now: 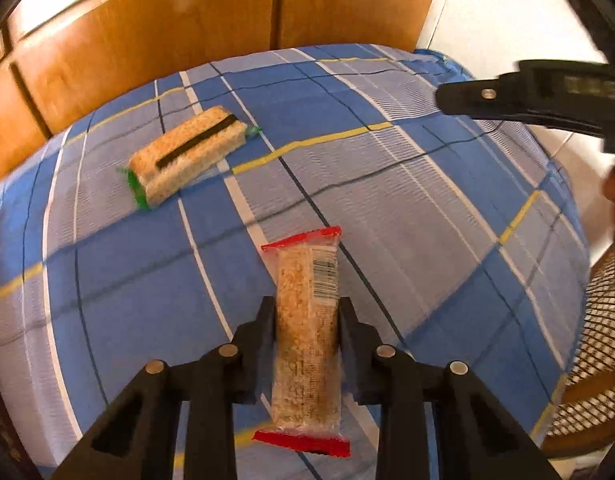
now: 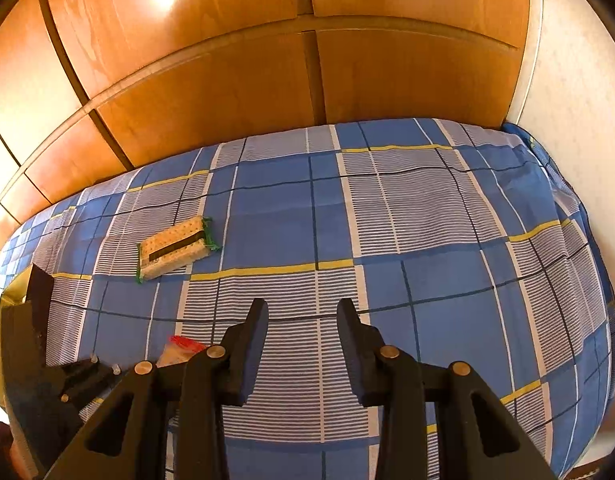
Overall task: Organize snacks
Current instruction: 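Grasp the red-ended cracker pack with the left gripper and lift it, then grasp the green-ended cracker pack with the right gripper while the left gripper holds its pack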
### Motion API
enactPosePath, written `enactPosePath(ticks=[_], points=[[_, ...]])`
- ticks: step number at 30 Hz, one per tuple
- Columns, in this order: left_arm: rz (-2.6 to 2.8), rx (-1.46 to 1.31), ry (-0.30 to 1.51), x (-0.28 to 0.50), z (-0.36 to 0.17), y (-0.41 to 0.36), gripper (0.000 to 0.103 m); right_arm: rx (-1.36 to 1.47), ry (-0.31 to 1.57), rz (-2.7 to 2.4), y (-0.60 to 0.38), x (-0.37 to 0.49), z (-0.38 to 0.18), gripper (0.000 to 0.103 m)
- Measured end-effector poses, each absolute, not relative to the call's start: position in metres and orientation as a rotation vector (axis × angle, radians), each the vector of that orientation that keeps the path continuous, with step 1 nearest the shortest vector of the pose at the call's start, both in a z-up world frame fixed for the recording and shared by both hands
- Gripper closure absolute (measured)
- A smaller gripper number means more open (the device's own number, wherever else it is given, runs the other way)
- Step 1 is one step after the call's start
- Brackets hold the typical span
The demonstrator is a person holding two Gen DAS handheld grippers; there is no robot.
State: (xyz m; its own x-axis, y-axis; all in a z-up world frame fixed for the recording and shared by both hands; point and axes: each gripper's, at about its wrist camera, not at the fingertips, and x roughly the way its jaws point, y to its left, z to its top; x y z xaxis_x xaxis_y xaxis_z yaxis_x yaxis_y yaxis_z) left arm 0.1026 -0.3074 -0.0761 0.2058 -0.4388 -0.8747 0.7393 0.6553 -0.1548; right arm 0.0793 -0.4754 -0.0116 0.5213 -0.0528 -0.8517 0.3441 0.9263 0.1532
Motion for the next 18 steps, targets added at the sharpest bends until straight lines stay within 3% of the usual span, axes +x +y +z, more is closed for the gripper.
enactPosePath(ticks=[11,18], points=[[-0.686,0.257,1.006,0.052,-0.08,-0.189,0.073,0.421,1.117,-0.033,-0.452,0.092,-0.038,0.067],[-0.68,0.206,0.985,0.047,-0.085,-0.17,0.073,0.612,1.142,0.102,-0.418,0.124,-0.053,0.062]])
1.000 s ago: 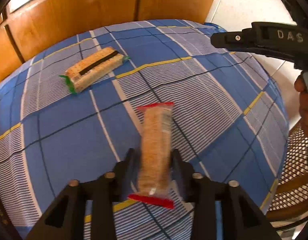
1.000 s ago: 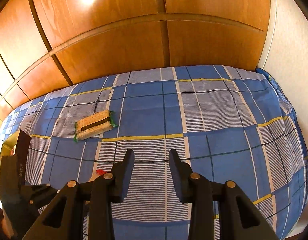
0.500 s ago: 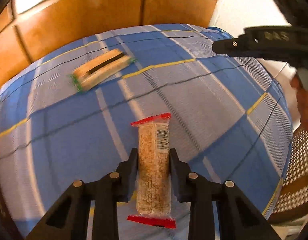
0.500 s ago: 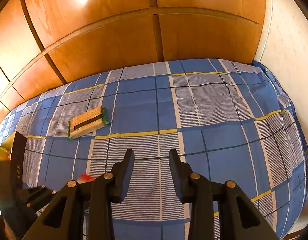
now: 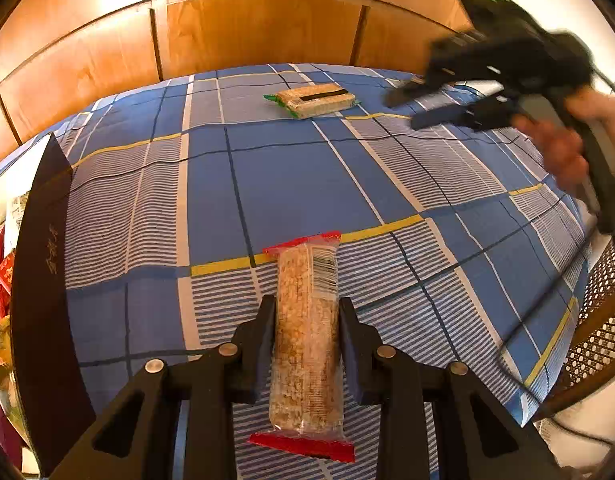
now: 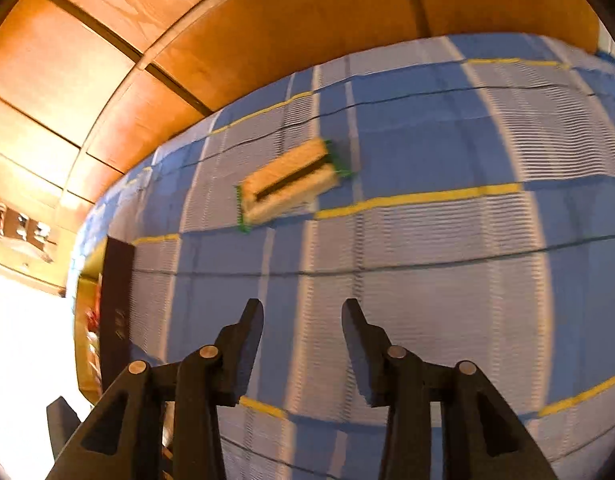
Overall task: Organize snacks
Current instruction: 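Grasp the green-ended cracker pack with the right gripper while the left gripper holds its pack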
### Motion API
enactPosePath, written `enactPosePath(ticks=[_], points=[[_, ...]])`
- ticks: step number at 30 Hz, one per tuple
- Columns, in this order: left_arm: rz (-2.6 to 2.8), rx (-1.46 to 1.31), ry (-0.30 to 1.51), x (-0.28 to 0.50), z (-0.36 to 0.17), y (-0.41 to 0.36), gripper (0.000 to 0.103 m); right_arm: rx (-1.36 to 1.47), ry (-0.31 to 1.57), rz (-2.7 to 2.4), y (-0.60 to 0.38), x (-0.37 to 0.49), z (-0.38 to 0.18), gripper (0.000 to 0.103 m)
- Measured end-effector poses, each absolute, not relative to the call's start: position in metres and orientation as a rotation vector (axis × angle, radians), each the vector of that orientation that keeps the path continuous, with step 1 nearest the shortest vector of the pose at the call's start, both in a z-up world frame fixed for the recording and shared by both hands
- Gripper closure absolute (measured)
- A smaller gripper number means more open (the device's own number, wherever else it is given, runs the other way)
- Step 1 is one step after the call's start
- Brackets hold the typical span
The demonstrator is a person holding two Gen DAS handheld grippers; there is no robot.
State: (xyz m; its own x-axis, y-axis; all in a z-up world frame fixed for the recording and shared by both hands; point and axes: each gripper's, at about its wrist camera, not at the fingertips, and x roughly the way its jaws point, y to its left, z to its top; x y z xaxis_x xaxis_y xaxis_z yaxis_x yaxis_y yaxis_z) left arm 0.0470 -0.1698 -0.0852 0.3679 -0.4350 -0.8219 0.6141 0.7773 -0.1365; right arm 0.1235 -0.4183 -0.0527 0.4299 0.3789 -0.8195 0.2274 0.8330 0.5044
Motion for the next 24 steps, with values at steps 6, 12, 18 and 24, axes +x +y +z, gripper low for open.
enactPosePath(ticks=[6,12,18,24], points=[[-0.697,0.181,0.962,0.045,-0.085,-0.162,0.071,0.797,1.088,-0.004,-0.411,0.174,-0.068,0.055],[-0.709,0.156,0.945,0.041,-0.085,-0.158,0.071,0.864,1.084,-0.142,-0.413,0.212,-0.08,0.044],[-0.721,0.138,0.947,0.044,-0.086,-0.155,0.071,0.645,1.142,-0.199,-0.388,0.252,-0.078,0.042],[-0.719,0.133,0.949,0.043,-0.085,-0.151,0.071,0.451,1.216,-0.158,-0.356,0.282,-0.075,0.03]])
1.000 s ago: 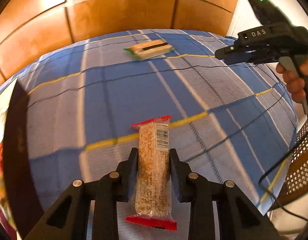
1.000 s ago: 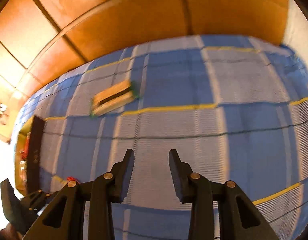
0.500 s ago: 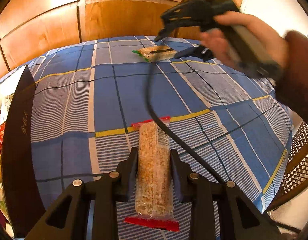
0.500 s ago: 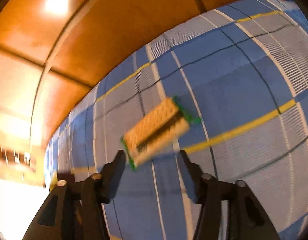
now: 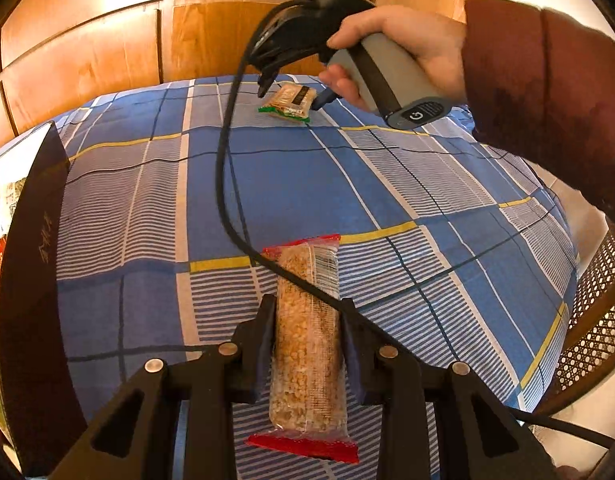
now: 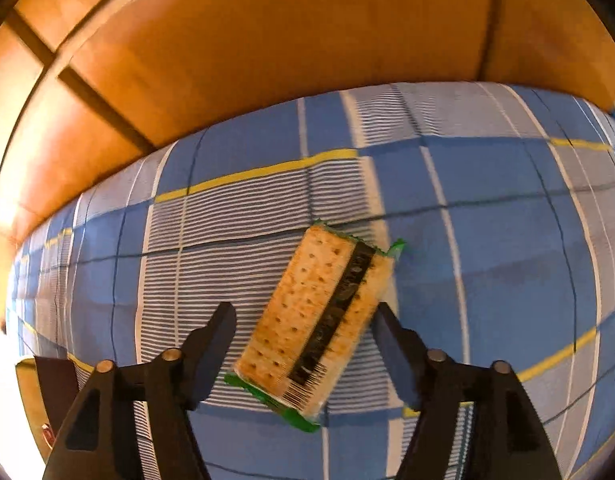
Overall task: Organize snacks
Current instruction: 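Grasp the green-ended cracker pack with the right gripper while the left gripper holds its pack, then lower the red-ended cracker pack into the tray with the left gripper while the right gripper holds its pack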
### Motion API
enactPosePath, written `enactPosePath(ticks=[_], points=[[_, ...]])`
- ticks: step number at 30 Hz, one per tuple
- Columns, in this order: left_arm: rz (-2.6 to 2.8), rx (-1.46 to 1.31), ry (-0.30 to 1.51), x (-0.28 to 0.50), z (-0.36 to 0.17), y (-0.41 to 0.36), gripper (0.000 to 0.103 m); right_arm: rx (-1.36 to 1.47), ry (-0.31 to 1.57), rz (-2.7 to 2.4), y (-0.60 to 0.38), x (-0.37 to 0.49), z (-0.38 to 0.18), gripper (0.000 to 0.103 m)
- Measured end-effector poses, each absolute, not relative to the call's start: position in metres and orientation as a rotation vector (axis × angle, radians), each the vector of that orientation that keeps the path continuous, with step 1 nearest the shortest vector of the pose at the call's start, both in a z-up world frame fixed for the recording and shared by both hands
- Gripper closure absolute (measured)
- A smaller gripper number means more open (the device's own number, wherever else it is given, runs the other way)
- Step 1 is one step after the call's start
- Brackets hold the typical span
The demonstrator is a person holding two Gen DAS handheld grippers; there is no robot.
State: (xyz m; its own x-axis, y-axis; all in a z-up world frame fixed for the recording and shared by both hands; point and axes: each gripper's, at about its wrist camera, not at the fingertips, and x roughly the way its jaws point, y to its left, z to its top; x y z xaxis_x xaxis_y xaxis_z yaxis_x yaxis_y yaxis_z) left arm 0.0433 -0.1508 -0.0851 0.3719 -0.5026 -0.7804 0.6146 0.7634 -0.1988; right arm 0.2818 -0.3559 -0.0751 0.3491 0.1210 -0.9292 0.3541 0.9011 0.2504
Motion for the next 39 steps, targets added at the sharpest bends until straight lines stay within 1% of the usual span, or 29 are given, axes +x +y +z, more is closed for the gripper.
enactPosePath(ticks=[1,2,3,4,5,10,12,16,20,25,26,31,39], points=[[-0.717,0.136,0.948,0.043,-0.085,-0.151,0.071,0.399,1.23,-0.155,-0.35,0.285,-0.076,0.031],[-0.716,0.137,0.948,0.044,-0.086,-0.152,0.071,0.364,1.239,-0.154,-0.348,0.286,-0.076,0.039],[-0.715,0.139,0.946,0.043,-0.085,-0.152,0.071,0.328,1.245,-0.158,-0.348,0.284,-0.076,0.044],[-0.714,0.141,0.944,0.042,-0.085,-0.153,0.071,0.287,1.249,-0.157,-0.345,0.281,-0.075,0.052],[-0.715,0.143,0.943,0.042,-0.086,-0.153,0.071,0.257,1.255,-0.137,-0.343,0.276,-0.074,0.055],[-0.717,0.139,0.939,0.042,-0.087,-0.153,0.071,0.085,1.303,0.074,-0.323,0.227,-0.068,0.055],[-0.714,0.139,0.937,0.042,-0.087,-0.152,0.071,0.046,1.33,0.2,-0.318,0.196,-0.066,0.055],[-0.712,0.141,0.934,0.04,-0.087,-0.152,0.071,-0.054,1.389,0.289,-0.318,0.129,-0.07,0.055],[-0.699,0.166,0.924,0.036,-0.087,-0.156,0.07,-0.121,1.348,0.258,-0.328,0.093,-0.07,0.055],[-0.68,0.183,0.929,0.037,-0.086,-0.157,0.07,-0.071,1.266,0.256,-0.341,0.079,-0.072,0.055],[-0.676,0.185,0.929,0.036,-0.085,-0.157,0.07,-0.082,1.259,0.253,-0.35,0.064,-0.068,0.055],[-0.65,0.194,0.927,0.035,-0.085,-0.159,0.07,-0.156,1.229,0.232,-0.343,0.052,-0.066,0.052],[-0.635,0.193,0.921,0.032,-0.084,-0.159,0.07,-0.169,1.222,0.214,-0.318,0.076,-0.067,0.051]])
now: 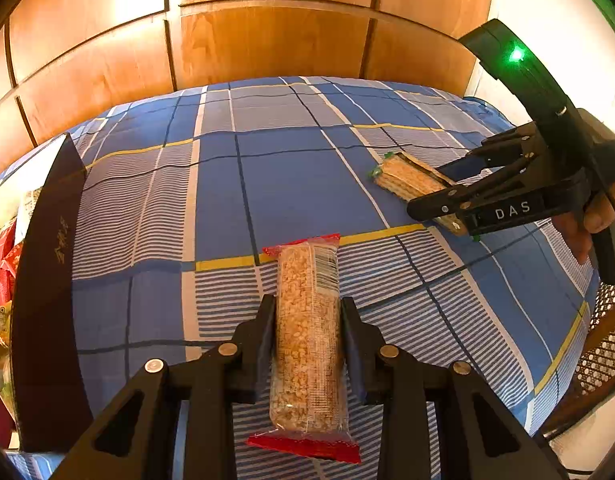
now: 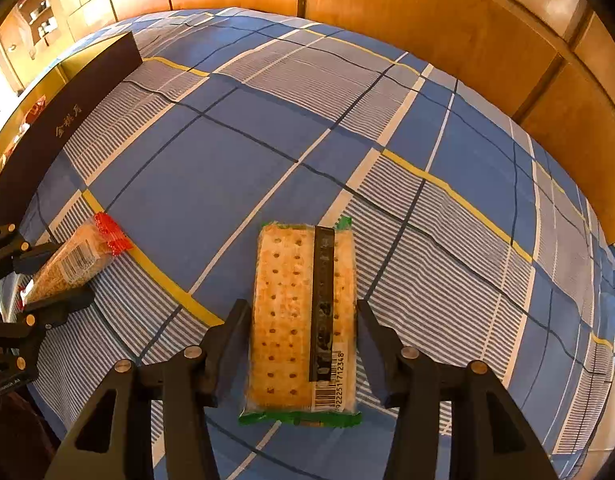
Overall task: Organize snacks
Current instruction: 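Lower the red-ended cracker pack into the tray with the left gripper while the right gripper holds its pack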
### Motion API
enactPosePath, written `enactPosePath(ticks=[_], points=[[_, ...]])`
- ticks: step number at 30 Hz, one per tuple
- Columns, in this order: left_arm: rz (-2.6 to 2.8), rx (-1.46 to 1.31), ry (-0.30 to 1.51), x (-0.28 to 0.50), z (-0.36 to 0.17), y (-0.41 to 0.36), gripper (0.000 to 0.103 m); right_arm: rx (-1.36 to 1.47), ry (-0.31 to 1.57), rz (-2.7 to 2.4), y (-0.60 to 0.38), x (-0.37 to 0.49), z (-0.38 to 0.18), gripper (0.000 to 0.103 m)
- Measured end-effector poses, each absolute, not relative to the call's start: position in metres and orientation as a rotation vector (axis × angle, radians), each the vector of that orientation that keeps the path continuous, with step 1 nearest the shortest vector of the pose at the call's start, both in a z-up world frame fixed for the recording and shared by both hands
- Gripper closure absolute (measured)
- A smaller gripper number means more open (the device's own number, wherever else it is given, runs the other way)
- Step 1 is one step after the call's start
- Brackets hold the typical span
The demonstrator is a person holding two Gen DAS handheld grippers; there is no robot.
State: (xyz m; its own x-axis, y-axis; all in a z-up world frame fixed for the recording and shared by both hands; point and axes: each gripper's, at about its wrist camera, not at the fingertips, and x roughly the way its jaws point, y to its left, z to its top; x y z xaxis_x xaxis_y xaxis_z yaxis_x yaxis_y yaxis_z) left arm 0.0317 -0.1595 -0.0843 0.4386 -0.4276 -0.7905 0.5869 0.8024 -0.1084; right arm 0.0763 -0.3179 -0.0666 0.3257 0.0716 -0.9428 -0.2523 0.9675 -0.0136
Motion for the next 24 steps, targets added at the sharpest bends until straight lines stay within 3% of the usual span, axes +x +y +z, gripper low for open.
enactPosePath(ticks=[24], points=[[-0.626,0.179,0.941,0.035,-0.08,-0.158,0.073,-0.158,1.215,0.22,-0.323,0.099,-0.081,0.055]])
